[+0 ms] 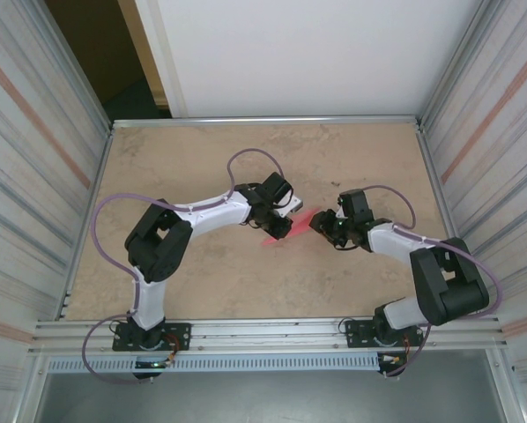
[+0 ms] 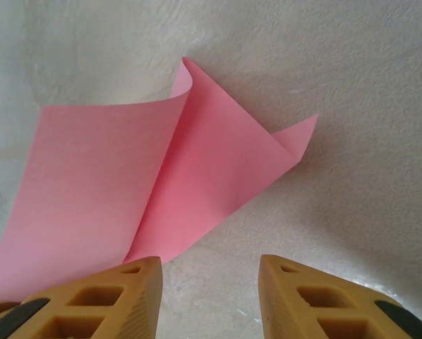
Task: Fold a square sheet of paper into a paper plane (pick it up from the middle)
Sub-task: Fold the wing for the fifth time at the center of the table.
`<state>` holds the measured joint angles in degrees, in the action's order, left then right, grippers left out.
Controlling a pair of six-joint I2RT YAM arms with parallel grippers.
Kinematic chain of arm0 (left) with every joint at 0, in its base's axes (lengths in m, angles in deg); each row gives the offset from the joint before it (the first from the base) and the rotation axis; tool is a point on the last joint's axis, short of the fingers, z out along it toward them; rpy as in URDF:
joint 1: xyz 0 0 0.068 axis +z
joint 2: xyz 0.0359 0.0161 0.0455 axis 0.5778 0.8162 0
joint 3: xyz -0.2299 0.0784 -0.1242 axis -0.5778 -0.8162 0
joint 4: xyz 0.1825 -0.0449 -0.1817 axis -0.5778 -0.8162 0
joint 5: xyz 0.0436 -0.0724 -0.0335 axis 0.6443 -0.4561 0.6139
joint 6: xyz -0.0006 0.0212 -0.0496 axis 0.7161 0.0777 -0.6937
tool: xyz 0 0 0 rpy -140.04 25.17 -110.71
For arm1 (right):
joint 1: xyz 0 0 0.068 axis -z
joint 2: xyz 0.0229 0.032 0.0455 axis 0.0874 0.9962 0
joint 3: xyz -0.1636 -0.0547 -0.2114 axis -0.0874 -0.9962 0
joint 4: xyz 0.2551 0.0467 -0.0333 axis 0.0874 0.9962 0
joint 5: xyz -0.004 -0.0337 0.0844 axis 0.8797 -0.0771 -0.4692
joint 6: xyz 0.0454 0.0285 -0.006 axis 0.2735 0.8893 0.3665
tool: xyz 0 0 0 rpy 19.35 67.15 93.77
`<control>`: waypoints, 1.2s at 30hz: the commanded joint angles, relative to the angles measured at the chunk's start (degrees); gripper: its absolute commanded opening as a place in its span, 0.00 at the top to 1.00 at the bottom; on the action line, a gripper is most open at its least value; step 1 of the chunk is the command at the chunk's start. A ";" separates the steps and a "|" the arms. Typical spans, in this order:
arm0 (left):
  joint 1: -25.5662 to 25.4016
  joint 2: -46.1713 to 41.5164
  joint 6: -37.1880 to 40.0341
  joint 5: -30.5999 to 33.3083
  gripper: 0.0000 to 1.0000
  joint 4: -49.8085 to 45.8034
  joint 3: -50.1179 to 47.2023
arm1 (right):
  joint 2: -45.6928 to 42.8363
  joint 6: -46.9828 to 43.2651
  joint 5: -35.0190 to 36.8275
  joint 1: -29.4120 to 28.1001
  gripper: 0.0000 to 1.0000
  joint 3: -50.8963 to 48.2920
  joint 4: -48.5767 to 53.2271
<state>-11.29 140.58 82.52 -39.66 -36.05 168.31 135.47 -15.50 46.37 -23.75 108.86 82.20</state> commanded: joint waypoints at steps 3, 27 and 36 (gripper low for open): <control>0.27 -0.47 -0.51 -1.26 0.87 0.08 0.93 | 2.91 5.37 0.80 -0.89 0.60 2.09 -0.28; 0.62 -4.99 -1.27 -3.31 0.73 6.64 -5.36 | 12.50 9.69 4.93 -1.40 0.86 7.82 1.83; 0.71 -13.42 1.16 -1.91 0.47 17.09 -17.05 | 13.87 9.45 4.80 -1.34 0.88 9.17 2.64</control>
<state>-11.14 130.92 82.17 -41.98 -24.42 154.36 147.33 -6.58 49.43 -25.24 116.51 84.77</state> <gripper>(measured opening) 0.515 0.119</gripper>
